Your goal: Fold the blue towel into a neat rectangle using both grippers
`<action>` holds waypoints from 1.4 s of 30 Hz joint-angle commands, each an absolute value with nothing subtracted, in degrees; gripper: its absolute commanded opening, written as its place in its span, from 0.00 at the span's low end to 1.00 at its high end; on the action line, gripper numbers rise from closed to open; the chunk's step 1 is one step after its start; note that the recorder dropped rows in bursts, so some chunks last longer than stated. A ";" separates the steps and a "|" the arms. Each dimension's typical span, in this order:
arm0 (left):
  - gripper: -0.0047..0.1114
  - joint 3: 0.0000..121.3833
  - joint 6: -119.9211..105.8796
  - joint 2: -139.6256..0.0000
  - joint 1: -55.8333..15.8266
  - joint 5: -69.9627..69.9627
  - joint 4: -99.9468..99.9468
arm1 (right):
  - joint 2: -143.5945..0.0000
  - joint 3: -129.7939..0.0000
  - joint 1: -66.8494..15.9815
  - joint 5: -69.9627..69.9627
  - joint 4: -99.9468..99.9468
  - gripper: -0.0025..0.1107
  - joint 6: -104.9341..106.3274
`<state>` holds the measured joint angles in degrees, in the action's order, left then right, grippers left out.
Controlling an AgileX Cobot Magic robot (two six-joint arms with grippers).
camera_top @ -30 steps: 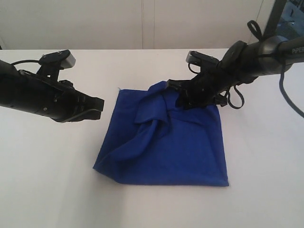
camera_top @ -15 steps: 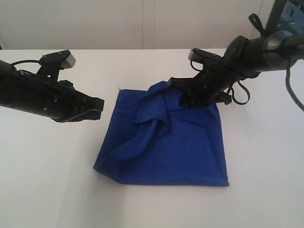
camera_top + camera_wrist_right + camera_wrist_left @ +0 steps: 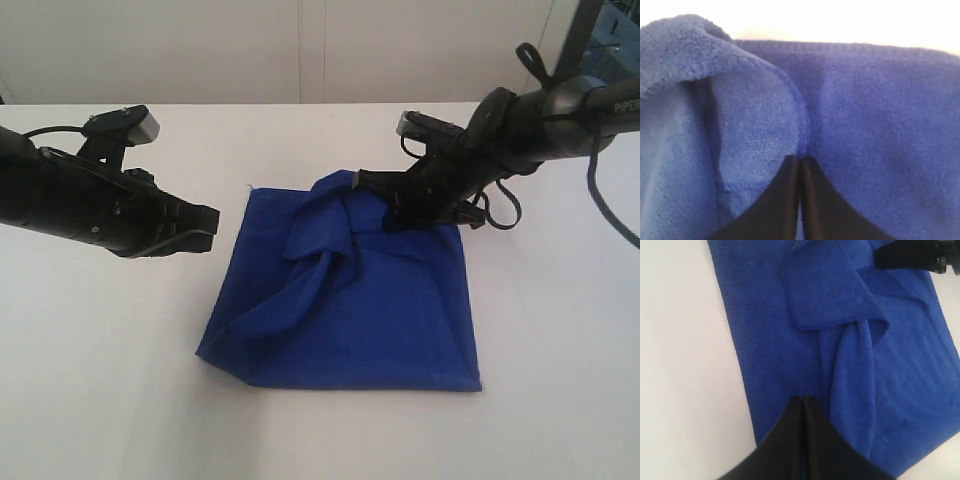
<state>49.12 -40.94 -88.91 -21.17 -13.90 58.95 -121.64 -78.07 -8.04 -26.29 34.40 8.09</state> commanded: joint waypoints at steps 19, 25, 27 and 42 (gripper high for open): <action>0.04 47.94 -42.46 -86.50 -24.12 -14.92 62.24 | -110.24 -77.88 -7.98 -34.57 24.33 0.02 13.85; 0.04 43.91 -41.66 -81.39 -31.77 -3.88 63.32 | -108.67 -77.36 -7.98 -37.06 24.33 0.02 13.71; 0.04 42.45 -40.41 -79.78 -34.16 -0.54 63.44 | -107.77 -76.54 -7.98 -36.95 24.33 0.02 13.71; 0.04 45.24 -31.48 -88.36 -37.08 5.89 63.44 | -105.80 -72.52 -7.98 -34.90 21.86 0.02 13.71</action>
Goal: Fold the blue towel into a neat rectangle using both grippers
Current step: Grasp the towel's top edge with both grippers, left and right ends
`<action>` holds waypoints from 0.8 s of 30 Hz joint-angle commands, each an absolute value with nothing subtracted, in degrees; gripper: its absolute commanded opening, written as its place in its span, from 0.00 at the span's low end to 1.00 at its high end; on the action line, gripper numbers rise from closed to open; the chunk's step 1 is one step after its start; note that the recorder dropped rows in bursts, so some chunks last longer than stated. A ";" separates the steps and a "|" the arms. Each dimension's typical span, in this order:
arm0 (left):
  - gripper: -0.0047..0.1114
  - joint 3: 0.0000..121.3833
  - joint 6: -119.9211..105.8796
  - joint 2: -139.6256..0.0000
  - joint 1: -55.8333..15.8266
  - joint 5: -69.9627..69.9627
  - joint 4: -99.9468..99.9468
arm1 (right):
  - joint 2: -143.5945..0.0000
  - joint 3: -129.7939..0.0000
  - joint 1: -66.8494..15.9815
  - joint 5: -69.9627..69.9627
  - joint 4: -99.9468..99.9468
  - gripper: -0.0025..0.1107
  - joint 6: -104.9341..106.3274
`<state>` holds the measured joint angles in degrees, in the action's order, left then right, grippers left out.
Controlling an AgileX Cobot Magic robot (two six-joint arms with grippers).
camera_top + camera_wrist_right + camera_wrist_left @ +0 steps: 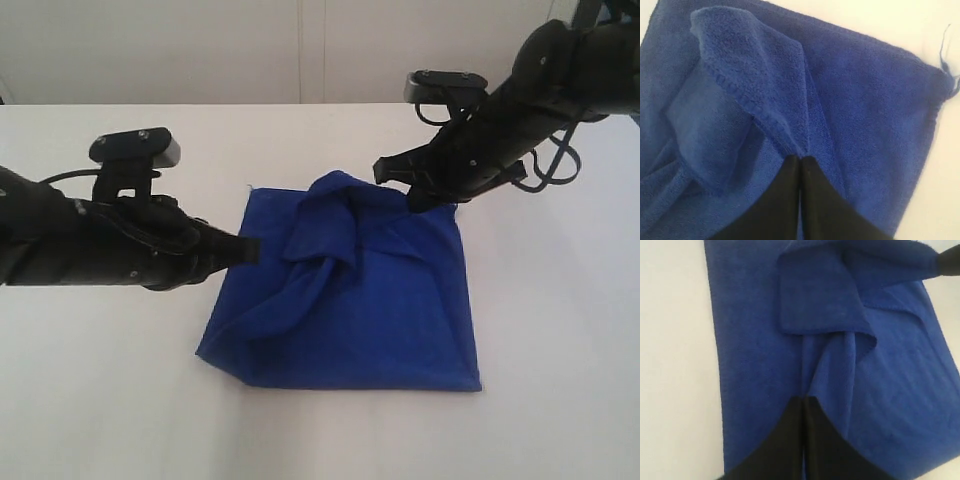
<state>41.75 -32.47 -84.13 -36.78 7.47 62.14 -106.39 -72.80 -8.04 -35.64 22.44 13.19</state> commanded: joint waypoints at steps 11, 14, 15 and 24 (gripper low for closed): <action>0.04 64.33 -28.23 -108.69 -30.64 -7.67 63.44 | -105.80 -72.52 -7.64 -35.19 6.70 0.02 1.56; 0.04 64.68 -30.59 -109.37 -30.65 -5.52 63.44 | -105.80 -72.52 -6.81 -36.16 -0.33 0.02 -3.29; 0.04 64.68 -30.86 -109.37 -30.65 -4.97 63.44 | -105.80 -72.52 -6.67 -36.16 -0.58 0.02 -3.29; 0.04 64.68 -30.86 -109.37 -30.65 -3.08 63.44 | -111.96 -72.52 -6.54 -38.30 -1.94 0.02 -4.46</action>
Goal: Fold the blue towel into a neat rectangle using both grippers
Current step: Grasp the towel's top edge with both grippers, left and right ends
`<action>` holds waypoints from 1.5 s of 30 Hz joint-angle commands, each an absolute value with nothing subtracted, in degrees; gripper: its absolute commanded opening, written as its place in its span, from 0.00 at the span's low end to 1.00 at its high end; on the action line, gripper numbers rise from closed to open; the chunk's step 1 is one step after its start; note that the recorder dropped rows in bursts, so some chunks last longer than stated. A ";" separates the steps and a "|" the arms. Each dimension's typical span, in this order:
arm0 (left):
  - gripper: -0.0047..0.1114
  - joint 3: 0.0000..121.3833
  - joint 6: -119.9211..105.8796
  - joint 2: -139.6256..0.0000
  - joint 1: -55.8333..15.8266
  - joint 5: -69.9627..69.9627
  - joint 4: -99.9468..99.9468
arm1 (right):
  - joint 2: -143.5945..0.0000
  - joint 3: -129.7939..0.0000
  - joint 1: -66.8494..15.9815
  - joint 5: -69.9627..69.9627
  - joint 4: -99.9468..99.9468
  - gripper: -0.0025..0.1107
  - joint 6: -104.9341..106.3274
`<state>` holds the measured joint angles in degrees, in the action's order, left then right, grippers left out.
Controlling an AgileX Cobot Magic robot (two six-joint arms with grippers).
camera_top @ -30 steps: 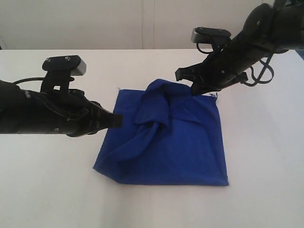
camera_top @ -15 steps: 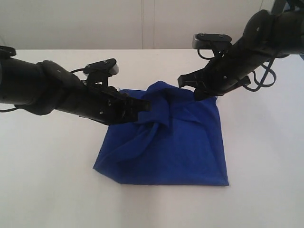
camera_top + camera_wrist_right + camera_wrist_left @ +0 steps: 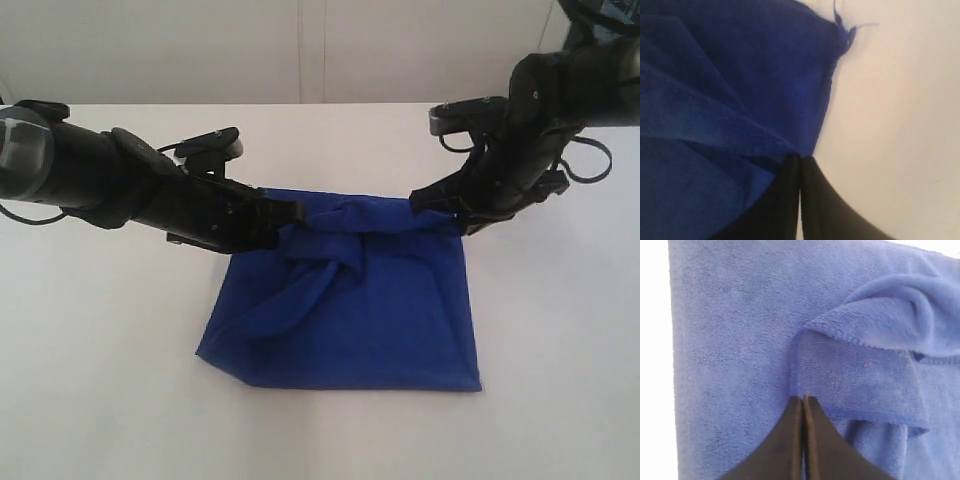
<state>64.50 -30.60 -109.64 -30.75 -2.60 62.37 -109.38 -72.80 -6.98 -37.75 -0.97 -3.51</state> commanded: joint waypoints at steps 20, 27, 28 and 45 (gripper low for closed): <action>0.33 64.77 -30.08 -109.37 -33.14 -1.27 64.48 | -114.54 -72.52 -6.25 -39.40 -9.05 0.02 -9.37; 0.37 66.82 -29.23 -110.37 -33.35 -1.96 64.48 | -114.54 -72.52 -6.25 -38.80 -9.05 0.02 -9.37; 0.37 67.62 -29.23 -110.96 -33.35 -2.48 64.48 | -114.54 -72.52 -6.25 -38.80 -9.05 0.02 -9.37; 0.37 70.42 -28.91 -114.72 -33.35 -3.01 64.48 | -114.54 -72.52 -6.25 -38.61 -9.05 0.02 -9.37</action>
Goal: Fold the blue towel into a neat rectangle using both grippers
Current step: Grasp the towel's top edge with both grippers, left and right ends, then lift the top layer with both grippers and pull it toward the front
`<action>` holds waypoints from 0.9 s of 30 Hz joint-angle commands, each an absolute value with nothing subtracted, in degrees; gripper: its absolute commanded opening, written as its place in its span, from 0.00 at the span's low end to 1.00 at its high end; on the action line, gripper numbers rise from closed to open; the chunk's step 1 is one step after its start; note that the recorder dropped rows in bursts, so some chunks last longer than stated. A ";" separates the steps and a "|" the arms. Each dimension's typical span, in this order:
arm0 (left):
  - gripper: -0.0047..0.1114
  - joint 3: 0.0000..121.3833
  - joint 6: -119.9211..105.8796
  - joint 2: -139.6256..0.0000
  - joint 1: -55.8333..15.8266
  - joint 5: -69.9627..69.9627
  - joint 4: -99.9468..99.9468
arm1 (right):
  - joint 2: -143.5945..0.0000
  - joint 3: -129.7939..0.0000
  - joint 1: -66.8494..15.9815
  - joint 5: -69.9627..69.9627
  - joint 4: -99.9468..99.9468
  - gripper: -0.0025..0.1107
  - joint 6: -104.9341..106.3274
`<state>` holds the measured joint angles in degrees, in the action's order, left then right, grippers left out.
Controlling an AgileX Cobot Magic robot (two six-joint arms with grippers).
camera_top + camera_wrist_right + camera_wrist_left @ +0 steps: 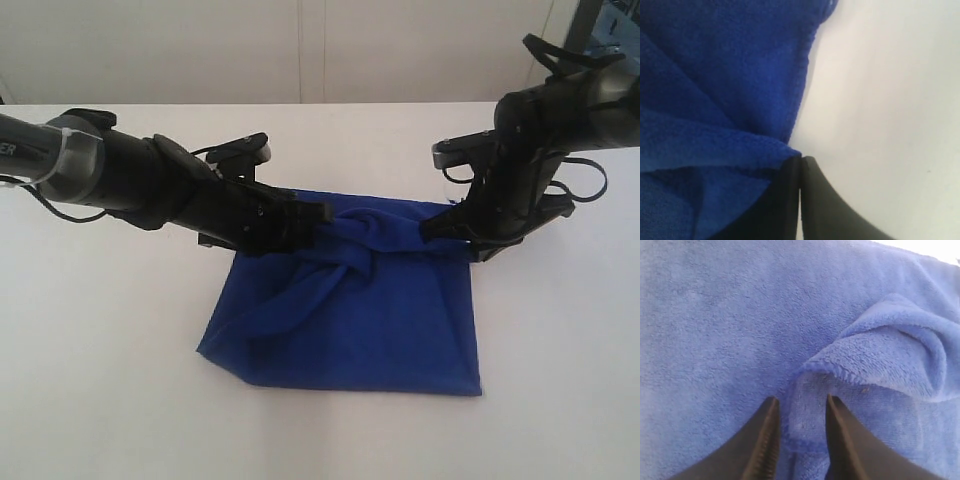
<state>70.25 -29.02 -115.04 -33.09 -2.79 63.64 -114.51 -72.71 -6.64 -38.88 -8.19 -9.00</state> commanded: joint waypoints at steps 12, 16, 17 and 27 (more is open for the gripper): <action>0.37 70.42 -29.91 -114.86 -33.35 -1.39 64.26 | -114.54 -72.52 -6.25 -38.58 -8.93 0.02 -9.37; 0.37 70.42 -29.08 -116.40 -33.35 -3.03 64.26 | -114.54 -72.52 -6.25 -38.58 -8.83 0.02 -9.37; 0.37 70.42 -28.80 -116.38 -33.35 -3.42 64.37 | -114.54 -72.52 -6.25 -38.58 -8.83 0.02 -9.37; 0.15 72.32 -28.66 -116.51 -33.35 -6.46 64.67 | -114.54 -72.52 -6.25 -38.08 -8.85 0.02 -9.37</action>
<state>72.11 -29.00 -116.54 -33.22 -5.36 63.64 -114.51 -72.71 -6.64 -38.67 -8.19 -9.11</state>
